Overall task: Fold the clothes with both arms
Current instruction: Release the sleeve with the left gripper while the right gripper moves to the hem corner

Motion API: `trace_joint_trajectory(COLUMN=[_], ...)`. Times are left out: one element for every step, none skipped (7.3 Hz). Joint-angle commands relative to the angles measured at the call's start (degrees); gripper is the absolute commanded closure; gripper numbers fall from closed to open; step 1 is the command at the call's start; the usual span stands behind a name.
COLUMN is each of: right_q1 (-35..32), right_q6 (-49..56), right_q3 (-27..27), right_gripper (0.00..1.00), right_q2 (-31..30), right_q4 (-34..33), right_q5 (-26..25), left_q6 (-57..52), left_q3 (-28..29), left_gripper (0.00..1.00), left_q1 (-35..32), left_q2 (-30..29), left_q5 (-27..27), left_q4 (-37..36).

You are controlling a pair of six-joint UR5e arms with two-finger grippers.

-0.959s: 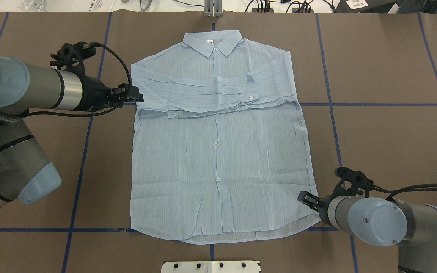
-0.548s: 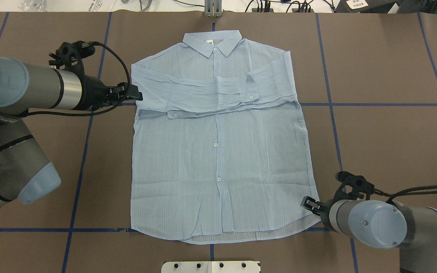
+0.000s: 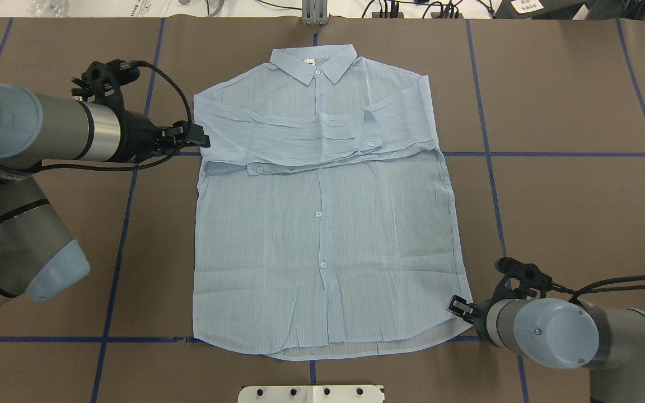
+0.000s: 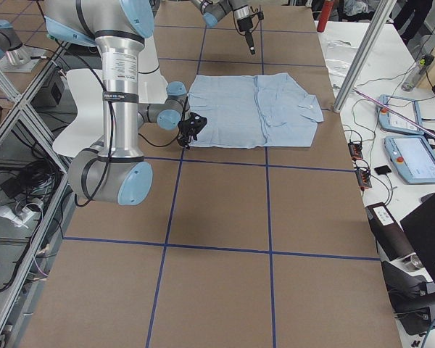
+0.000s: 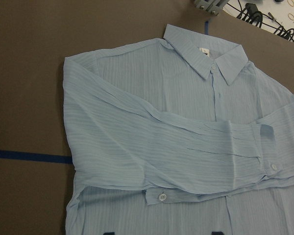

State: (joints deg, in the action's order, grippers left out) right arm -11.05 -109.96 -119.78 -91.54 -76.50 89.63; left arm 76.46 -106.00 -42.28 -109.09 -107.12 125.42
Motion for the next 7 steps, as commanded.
trace_joint_trajectory(right_q1=[-0.1, -0.1, 0.0, 0.0, -0.1, 0.7, 1.8], right_q6=[0.0, 0.2, 0.3, 0.4, 0.4, 0.0, -0.1], right_q3=[-0.5, -0.5, -0.3, -0.5, -1.2, -2.1, -3.6], right_gripper=[0.98, 1.0, 1.0, 1.0, 1.0, 1.0, 1.0], right_q2=[0.0, 0.0, -0.1, 0.0, -0.1, -0.2, -0.9], right_q4=[0.0, 0.0, 0.0, 0.1, 0.0, -0.1, -0.1], right_q5=[0.0, 0.1, 0.0, 0.0, 0.0, 0.1, 0.0], left_q6=[0.0, 0.0, 0.0, 0.3, 4.3, 8.7, 11.8], left_q3=[0.0, 0.0, 0.0, -0.1, -0.3, -2.6, -8.5], left_gripper=[0.28, 0.28, 0.28, 0.28, 0.28, 0.27, 0.27], left_q1=[0.0, 0.0, 0.0, 0.0, 0.1, 1.4, 5.6], left_q2=[0.0, 0.0, 0.0, 0.0, -0.2, 2.7, 8.7], left_q5=[0.4, 0.4, 0.4, 0.4, 0.3, 0.3, 0.5], left_q4=[0.0, -0.1, -0.2, -0.2, -0.2, -0.1, -0.1])
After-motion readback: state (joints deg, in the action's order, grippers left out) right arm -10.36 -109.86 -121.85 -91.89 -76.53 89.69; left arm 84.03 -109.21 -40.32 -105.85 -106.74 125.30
